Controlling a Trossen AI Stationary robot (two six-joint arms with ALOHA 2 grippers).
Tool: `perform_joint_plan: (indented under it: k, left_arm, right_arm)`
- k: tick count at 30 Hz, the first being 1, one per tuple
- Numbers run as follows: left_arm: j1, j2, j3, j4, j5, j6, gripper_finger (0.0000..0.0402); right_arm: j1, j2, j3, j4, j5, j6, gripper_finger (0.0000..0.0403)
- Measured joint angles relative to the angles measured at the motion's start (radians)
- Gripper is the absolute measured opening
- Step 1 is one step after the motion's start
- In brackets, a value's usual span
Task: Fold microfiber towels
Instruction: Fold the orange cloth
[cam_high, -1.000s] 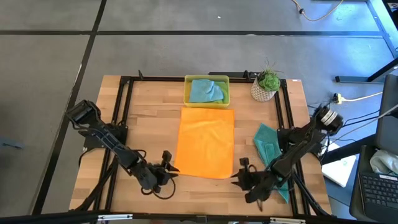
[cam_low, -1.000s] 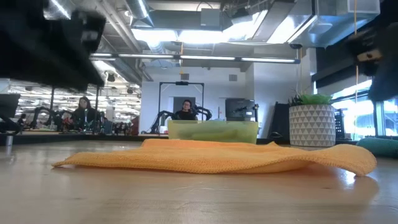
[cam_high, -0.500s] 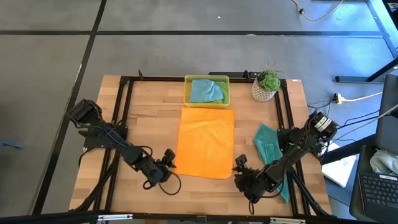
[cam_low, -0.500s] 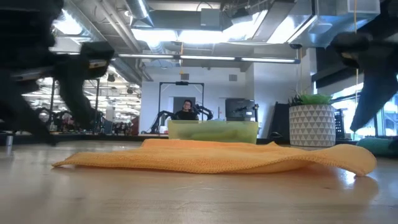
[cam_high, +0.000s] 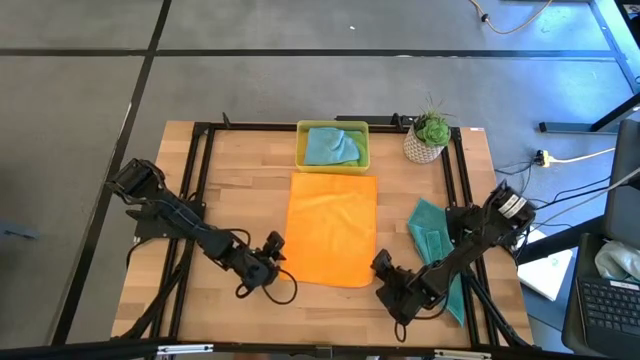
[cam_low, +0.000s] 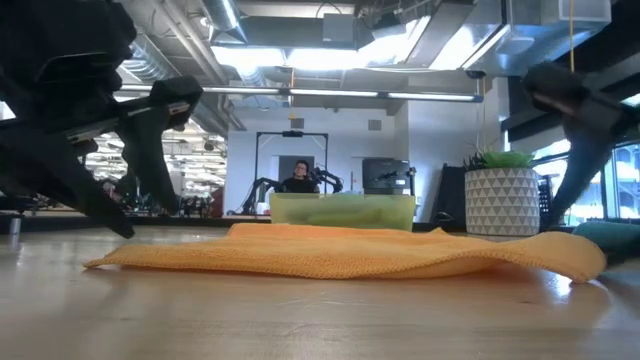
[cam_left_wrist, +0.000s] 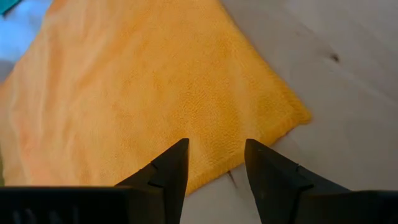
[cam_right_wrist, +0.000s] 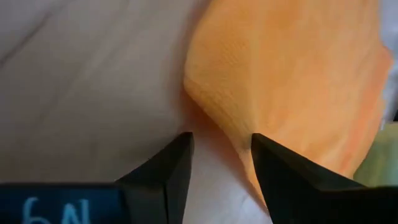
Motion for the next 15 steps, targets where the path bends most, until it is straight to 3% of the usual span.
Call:
perform_joint_plan:
  k: [6, 15]
  left_arm:
    - [-0.003, 0.000, 0.000, -0.028, -0.015, -0.021, 0.0149]
    - [-0.004, 0.000, 0.000, -0.047, -0.037, -0.036, 0.0149]
  right_arm:
    - [0.015, 0.040, -0.003, 0.083, 0.099, -0.051, 0.0170]
    - [0.015, 0.039, -0.001, 0.300, 0.120, -0.061, 0.0170]
